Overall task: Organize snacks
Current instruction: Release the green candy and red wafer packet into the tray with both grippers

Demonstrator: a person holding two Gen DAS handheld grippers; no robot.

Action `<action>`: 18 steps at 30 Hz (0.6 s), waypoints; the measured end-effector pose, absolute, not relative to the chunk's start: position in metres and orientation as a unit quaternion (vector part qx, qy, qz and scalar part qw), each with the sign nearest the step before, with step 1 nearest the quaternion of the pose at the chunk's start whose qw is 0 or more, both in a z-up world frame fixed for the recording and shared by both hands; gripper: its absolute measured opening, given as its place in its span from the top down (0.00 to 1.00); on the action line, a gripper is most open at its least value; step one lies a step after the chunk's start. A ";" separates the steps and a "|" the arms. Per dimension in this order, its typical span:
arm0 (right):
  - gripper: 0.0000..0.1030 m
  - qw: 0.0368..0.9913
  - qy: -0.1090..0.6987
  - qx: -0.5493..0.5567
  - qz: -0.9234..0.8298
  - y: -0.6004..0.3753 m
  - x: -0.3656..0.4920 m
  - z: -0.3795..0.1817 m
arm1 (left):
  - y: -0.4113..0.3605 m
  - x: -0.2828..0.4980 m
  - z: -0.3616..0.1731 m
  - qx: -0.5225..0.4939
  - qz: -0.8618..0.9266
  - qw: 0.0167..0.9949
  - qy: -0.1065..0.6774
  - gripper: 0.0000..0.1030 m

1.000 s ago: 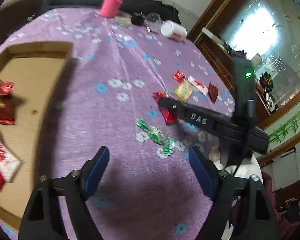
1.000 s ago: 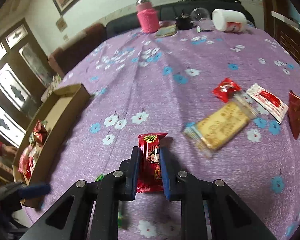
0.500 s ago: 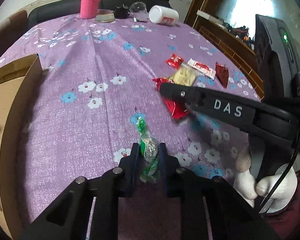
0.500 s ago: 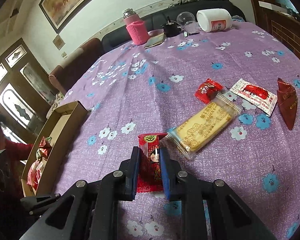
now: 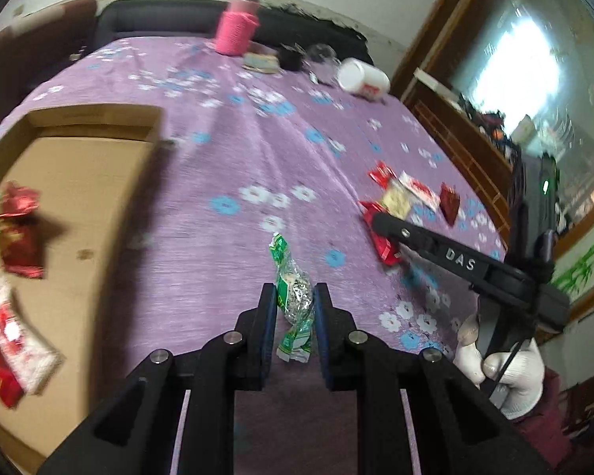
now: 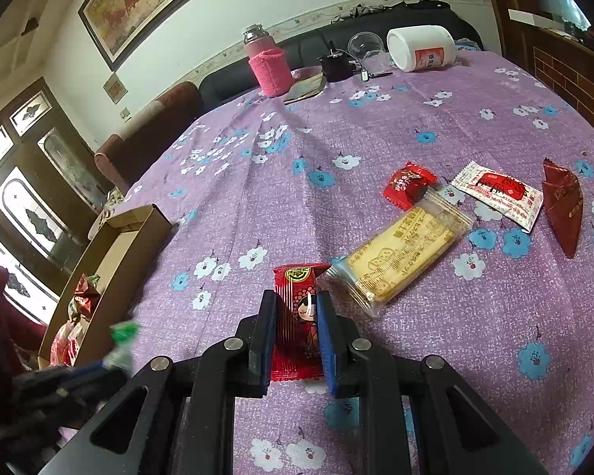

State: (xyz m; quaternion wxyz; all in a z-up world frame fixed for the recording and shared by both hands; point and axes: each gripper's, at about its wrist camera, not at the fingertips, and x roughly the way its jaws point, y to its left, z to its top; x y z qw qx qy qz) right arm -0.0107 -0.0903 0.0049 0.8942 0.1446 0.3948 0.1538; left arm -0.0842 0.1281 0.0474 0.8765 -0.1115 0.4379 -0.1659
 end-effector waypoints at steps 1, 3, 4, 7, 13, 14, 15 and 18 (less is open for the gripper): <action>0.80 0.895 0.394 0.144 0.153 -0.089 -0.011 0.007 | 0.138 -0.087 0.051 -0.118 -0.159 0.879 0.434 0.83; 0.80 0.898 0.390 0.133 0.156 -0.082 -0.015 0.014 | 0.162 -0.093 0.057 -0.132 -0.145 0.884 0.425 0.83; 0.80 0.897 0.389 0.132 0.164 -0.077 -0.018 0.019 | 0.175 -0.096 0.060 -0.138 -0.137 0.886 0.421 0.83; 0.80 0.891 0.387 0.128 0.201 -0.051 -0.027 0.035 | 0.210 -0.102 0.066 -0.155 -0.108 0.893 0.409 0.83; 0.79 0.873 0.391 0.105 0.272 0.017 -0.033 0.057 | 0.268 -0.107 0.067 -0.194 -0.058 0.897 0.392 0.82; 0.79 0.870 0.393 0.100 0.280 0.028 -0.033 0.059 | 0.275 -0.108 0.067 -0.197 -0.051 0.898 0.390 0.82; 0.79 0.867 0.395 0.095 0.288 0.040 -0.033 0.059 | 0.282 -0.108 0.067 -0.199 -0.046 0.898 0.389 0.82; 0.79 0.858 0.404 0.081 0.308 0.071 -0.034 0.059 | 0.303 -0.107 0.066 -0.204 -0.025 0.900 0.384 0.82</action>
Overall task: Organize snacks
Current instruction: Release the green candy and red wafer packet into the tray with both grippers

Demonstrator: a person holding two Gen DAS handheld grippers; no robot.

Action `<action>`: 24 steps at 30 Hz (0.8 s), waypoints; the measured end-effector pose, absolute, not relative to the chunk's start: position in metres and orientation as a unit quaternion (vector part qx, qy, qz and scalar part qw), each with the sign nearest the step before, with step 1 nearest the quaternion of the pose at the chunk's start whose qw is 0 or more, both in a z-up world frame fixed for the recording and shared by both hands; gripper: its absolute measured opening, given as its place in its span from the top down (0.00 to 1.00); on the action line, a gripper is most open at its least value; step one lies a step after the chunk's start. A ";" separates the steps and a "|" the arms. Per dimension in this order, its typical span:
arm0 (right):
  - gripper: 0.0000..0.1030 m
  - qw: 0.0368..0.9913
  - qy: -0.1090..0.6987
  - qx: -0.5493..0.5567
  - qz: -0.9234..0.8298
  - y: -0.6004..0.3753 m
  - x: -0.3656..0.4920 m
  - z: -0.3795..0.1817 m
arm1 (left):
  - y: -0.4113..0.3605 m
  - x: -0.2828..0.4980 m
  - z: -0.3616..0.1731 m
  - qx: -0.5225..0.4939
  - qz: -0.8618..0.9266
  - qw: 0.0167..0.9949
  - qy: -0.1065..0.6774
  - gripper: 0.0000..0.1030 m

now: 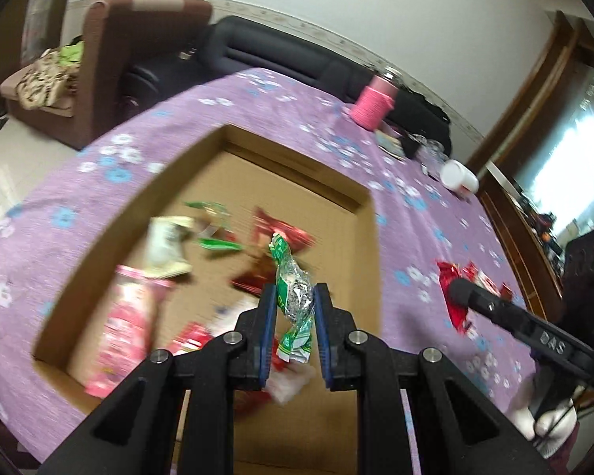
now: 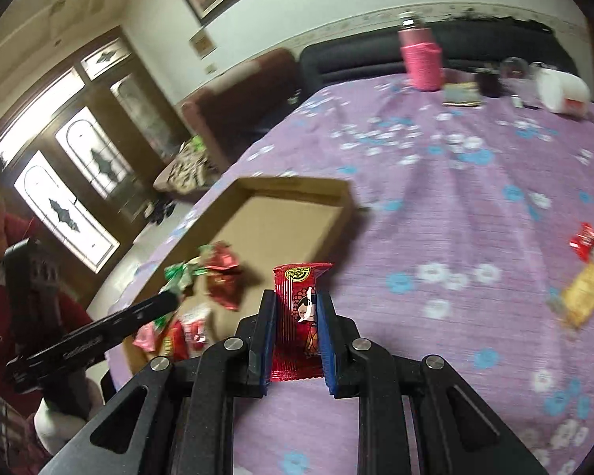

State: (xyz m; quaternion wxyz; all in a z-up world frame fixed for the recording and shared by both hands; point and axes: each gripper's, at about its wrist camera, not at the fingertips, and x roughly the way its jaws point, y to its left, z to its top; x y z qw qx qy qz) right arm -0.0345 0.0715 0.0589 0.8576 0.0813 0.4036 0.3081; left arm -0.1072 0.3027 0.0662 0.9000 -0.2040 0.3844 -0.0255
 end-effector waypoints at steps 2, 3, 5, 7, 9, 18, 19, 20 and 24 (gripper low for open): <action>0.79 0.853 0.409 0.069 0.318 0.093 -0.034 0.058 | 0.318 -0.106 0.063 -0.208 -0.012 0.899 0.386 0.82; 0.79 0.852 0.410 0.062 0.320 0.101 -0.034 0.057 | 0.325 -0.103 0.059 -0.212 -0.006 0.896 0.390 0.82; 0.79 0.849 0.416 0.047 0.324 0.118 -0.034 0.055 | 0.335 -0.099 0.054 -0.215 0.002 0.893 0.395 0.82; 0.79 0.845 0.422 0.034 0.326 0.134 -0.033 0.050 | 0.342 -0.095 0.048 -0.220 0.006 0.890 0.400 0.82; 0.79 0.842 0.430 0.023 0.326 0.148 -0.029 0.045 | 0.344 -0.091 0.045 -0.219 0.008 0.888 0.404 0.82; 0.79 0.832 0.454 -0.007 0.319 0.180 -0.020 0.023 | 0.350 -0.084 0.040 -0.221 0.006 0.884 0.411 0.82; 0.79 0.832 0.455 -0.009 0.317 0.181 -0.020 0.021 | 0.350 -0.083 0.039 -0.222 0.006 0.884 0.412 0.82; 0.79 0.832 0.457 -0.012 0.315 0.182 -0.018 0.019 | 0.350 -0.082 0.039 -0.222 0.007 0.883 0.413 0.82; 0.77 0.837 0.455 -0.021 0.304 0.184 -0.015 0.016 | 0.351 -0.081 0.037 -0.229 0.009 0.881 0.413 0.82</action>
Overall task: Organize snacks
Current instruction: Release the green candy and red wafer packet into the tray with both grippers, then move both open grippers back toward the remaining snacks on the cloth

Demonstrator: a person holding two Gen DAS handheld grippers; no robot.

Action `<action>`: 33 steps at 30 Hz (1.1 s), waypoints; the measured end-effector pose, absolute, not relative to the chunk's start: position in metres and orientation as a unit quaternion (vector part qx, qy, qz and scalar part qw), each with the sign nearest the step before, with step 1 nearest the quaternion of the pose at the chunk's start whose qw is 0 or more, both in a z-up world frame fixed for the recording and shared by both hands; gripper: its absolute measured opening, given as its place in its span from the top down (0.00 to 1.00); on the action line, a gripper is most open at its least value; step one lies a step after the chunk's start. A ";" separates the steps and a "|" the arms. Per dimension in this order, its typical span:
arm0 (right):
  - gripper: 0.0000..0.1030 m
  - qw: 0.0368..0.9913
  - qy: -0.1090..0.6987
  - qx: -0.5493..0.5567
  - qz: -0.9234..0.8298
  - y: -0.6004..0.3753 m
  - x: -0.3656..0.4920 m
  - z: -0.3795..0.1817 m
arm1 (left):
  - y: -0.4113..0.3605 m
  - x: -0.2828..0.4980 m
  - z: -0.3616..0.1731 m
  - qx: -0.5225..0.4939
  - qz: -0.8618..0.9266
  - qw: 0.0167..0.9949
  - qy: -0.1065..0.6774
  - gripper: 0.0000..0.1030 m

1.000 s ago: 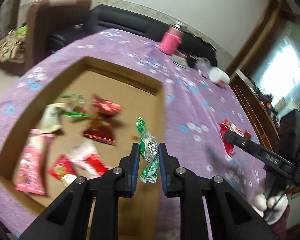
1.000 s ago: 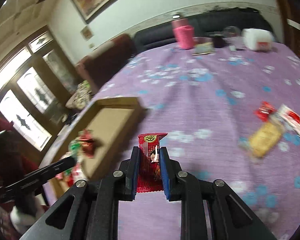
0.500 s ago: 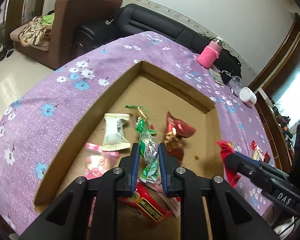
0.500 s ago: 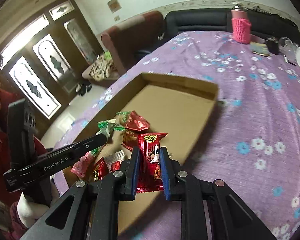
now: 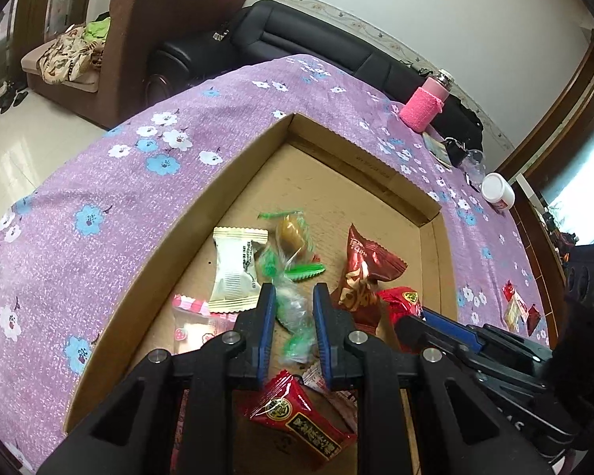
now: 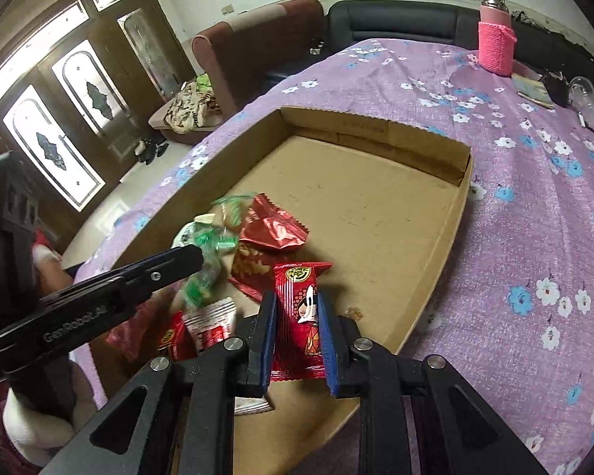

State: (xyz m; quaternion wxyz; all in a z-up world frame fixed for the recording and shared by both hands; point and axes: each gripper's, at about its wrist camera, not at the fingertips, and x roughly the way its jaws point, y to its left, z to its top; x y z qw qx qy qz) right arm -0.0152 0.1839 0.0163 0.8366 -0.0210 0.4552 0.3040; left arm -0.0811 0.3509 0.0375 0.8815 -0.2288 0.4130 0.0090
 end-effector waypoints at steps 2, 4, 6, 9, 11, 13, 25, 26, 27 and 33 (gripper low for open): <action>0.77 0.838 0.454 -0.021 0.302 0.183 -0.014 0.016 | 0.350 -0.082 0.039 -0.233 0.005 0.881 0.411 0.79; 0.77 0.838 0.454 -0.018 0.302 0.182 -0.014 0.017 | 0.349 -0.084 0.043 -0.234 0.002 0.883 0.407 0.70; 0.77 0.839 0.451 -0.016 0.303 0.181 -0.015 0.019 | 0.346 -0.088 0.049 -0.233 0.000 0.886 0.401 0.65; 0.73 0.840 0.448 -0.013 0.306 0.179 -0.016 0.021 | 0.342 -0.093 0.058 -0.235 -0.004 0.890 0.391 0.56; 0.73 0.841 0.445 -0.008 0.308 0.176 -0.019 0.023 | 0.338 -0.097 0.065 -0.232 -0.005 0.894 0.383 0.52; 0.73 0.843 0.440 0.000 0.309 0.171 -0.021 0.027 | 0.334 -0.103 0.074 -0.229 -0.007 0.899 0.374 0.48; 0.72 0.865 0.413 0.039 0.281 0.107 -0.037 0.044 | 0.283 -0.119 0.107 -0.187 -0.031 0.914 0.359 0.26; 0.72 0.869 0.412 0.042 0.272 0.098 -0.036 0.043 | 0.279 -0.118 0.108 -0.186 -0.036 0.913 0.361 0.26; 0.71 0.871 0.412 0.047 0.263 0.088 -0.036 0.043 | 0.272 -0.117 0.107 -0.184 -0.045 0.912 0.363 0.26; 0.72 0.887 0.406 0.083 0.204 0.014 -0.027 0.046 | 0.241 -0.118 0.101 -0.171 -0.093 0.903 0.384 0.26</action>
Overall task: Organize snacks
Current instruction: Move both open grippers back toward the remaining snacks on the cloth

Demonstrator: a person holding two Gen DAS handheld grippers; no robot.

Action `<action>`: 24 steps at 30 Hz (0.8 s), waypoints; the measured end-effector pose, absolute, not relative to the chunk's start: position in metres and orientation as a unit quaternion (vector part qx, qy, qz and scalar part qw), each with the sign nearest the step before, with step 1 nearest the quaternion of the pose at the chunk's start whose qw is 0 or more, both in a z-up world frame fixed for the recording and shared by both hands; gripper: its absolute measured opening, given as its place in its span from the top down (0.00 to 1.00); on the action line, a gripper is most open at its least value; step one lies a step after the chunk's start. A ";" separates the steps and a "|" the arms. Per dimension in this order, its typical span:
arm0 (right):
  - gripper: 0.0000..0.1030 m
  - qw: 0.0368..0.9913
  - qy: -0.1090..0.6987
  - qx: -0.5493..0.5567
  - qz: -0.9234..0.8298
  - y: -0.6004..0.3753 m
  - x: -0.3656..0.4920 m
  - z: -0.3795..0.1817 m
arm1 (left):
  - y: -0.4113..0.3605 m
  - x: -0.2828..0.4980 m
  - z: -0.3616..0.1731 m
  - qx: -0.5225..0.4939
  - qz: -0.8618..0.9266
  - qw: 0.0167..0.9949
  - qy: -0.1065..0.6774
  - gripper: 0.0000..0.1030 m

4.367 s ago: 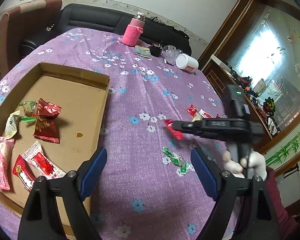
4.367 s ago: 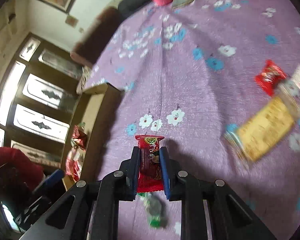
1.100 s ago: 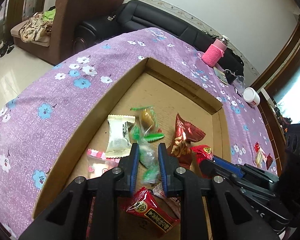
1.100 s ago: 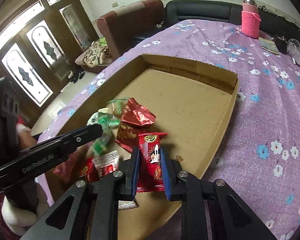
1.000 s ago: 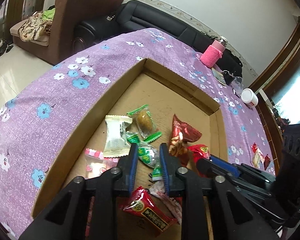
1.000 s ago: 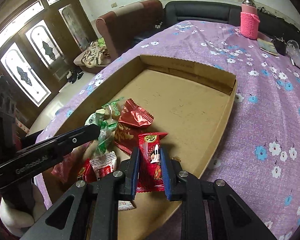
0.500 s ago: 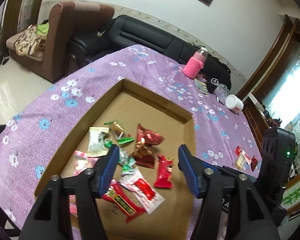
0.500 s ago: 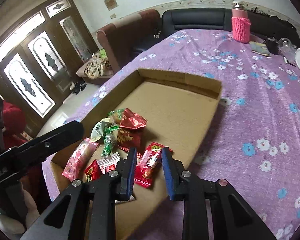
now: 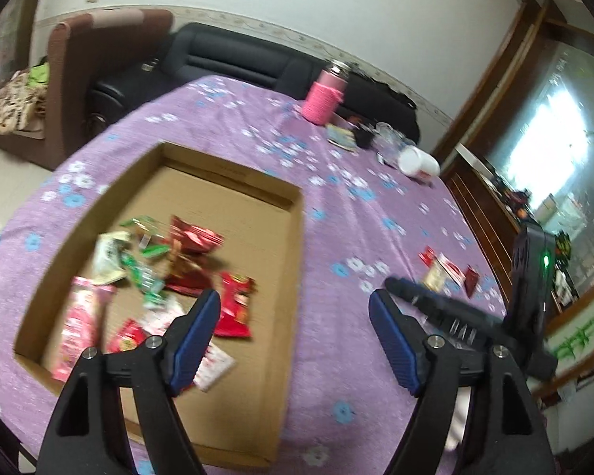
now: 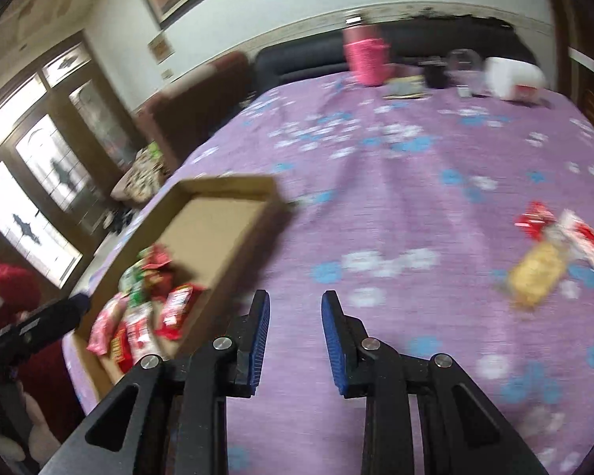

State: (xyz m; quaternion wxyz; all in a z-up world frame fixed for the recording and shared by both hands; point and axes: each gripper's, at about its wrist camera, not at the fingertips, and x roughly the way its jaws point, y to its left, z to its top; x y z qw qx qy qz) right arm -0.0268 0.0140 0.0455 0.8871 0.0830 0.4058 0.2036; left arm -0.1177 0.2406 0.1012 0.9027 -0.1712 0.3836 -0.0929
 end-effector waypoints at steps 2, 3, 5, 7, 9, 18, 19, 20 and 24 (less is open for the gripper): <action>0.72 0.896 0.397 0.105 0.169 -0.026 -0.023 0.050 | 0.231 -0.120 0.101 -0.164 -0.105 0.902 0.385 0.26; 0.72 0.899 0.394 0.116 0.153 -0.043 -0.021 0.052 | 0.227 -0.120 0.101 -0.162 -0.110 0.902 0.385 0.25; 0.72 0.903 0.386 0.148 0.114 -0.086 -0.018 0.056 | 0.220 -0.121 0.101 -0.157 -0.122 0.901 0.385 0.26; 0.72 0.905 0.380 0.177 0.071 -0.129 -0.015 0.059 | 0.211 -0.121 0.098 -0.152 -0.133 0.899 0.388 0.26; 0.71 0.905 0.378 0.193 0.036 -0.161 -0.011 0.058 | 0.205 -0.119 0.095 -0.150 -0.139 0.896 0.393 0.25; 0.71 0.885 0.419 0.201 0.037 -0.165 0.030 0.036 | 0.186 -0.116 0.084 -0.139 -0.150 0.886 0.415 0.26; 0.71 0.882 0.423 0.206 0.033 -0.163 0.033 0.032 | 0.185 -0.116 0.085 -0.138 -0.150 0.887 0.416 0.26; 0.71 0.879 0.427 0.211 0.029 -0.162 0.035 0.027 | 0.185 -0.117 0.085 -0.137 -0.149 0.887 0.416 0.25; 0.67 0.872 0.439 0.218 0.015 -0.157 0.036 0.011 | 0.188 -0.118 0.085 -0.138 -0.145 0.887 0.416 0.26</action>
